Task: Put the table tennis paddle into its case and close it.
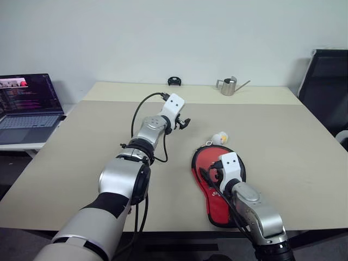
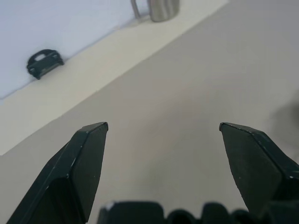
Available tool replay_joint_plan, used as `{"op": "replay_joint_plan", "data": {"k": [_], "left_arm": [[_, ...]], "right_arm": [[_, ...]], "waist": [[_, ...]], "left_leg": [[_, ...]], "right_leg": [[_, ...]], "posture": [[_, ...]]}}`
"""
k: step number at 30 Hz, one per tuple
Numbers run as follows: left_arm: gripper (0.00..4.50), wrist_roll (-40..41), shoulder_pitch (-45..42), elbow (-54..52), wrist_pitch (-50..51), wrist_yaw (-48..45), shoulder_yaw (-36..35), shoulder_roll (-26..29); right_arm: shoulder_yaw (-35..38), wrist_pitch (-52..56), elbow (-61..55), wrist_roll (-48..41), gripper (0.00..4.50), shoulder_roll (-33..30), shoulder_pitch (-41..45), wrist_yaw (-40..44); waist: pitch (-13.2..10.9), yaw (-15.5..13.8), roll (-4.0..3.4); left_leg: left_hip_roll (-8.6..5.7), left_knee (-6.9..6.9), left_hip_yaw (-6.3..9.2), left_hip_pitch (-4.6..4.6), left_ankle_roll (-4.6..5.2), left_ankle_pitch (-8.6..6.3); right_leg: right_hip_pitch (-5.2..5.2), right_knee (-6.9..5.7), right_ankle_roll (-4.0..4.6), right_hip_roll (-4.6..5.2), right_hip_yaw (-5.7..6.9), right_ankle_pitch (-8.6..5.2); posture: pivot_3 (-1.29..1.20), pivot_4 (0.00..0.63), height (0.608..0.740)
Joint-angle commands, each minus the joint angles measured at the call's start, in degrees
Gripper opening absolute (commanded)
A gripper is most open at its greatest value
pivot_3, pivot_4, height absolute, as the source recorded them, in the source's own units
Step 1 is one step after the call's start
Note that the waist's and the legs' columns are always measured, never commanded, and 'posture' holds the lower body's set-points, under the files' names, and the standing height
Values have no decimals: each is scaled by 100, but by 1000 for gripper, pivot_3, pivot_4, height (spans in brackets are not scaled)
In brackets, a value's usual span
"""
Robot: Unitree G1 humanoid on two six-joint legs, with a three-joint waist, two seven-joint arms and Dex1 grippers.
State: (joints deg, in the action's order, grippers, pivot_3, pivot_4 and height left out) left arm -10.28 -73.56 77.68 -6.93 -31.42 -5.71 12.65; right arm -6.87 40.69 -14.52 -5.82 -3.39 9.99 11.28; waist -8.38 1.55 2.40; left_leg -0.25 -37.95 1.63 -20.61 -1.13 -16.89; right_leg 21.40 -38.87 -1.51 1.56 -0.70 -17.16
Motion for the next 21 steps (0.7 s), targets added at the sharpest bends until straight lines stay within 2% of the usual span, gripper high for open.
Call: {"op": "replay_joint_plan", "data": {"k": [1, 4, 7, 10, 13, 17, 21], "left_arm": [[4163, 761, 497, -534, -112, -1396, -398, 335], [4163, 1238, 1018, -1125, 141, -2196, -494, 382], [4163, 1616, 1796, -2316, 668, -2903, -349, 420], [4163, 1854, 2356, -3408, 1197, -3061, -205, 443], [4163, 2026, 2764, -4354, 1618, -3257, 47, 445], [4163, 2139, 3007, -5133, 1878, -3703, 543, 458], [4163, 2004, 2901, -5083, 1588, -3815, 970, 320]], "right_arm": [[296, 547, -169, -461, 4500, -132, -396, 300], [236, 807, -948, -1018, 4500, -295, -720, 764], [317, 961, -1672, -1393, 4500, -395, -1036, 860], [627, 1098, -2086, -1700, 4500, -483, -1027, 833], [1025, 1327, -2435, -2058, 4500, -671, -930, 858], [1642, 1737, -2840, -2796, 4500, -1026, -857, 1006], [2335, 1994, -2890, -3453, 4500, -1359, -709, 1026]], "waist": [[-2, 12, -6], [-7, -10, -10], [-8, -12, -10], [-13, 2, -16], [-27, -1, -37], [-39, -2, -57], [-42, -5, -61]], "left_leg": [[0, 1, -1, -2, 0, 0], [2, 2, 5, -32, 0, 0], [2, 0, 8, -79, 0, 0], [4, -11, 12, -128, -1, 1], [2, -12, 10, -131, 1, 0], [0, -12, 10, -130, 2, 0], [-2, -13, 8, -127, 4, 0]], "right_leg": [[4, 0, 2, 1, -1, 0], [30, 2, 10, 0, 4, -5], [70, 6, 12, 3, 2, -7], [117, -3, 14, 4, 1, -6], [121, -7, 14, 6, -3, -5], [120, -9, 14, 6, 0, -5], [115, -8, 14, 5, -1, -5]], "posture": [[0, 150, 740], [0, 150, 740], [0, 150, 740], [0, 150, 740], [0, 150, 740], [0, 150, 740], [0, 150, 740]]}}
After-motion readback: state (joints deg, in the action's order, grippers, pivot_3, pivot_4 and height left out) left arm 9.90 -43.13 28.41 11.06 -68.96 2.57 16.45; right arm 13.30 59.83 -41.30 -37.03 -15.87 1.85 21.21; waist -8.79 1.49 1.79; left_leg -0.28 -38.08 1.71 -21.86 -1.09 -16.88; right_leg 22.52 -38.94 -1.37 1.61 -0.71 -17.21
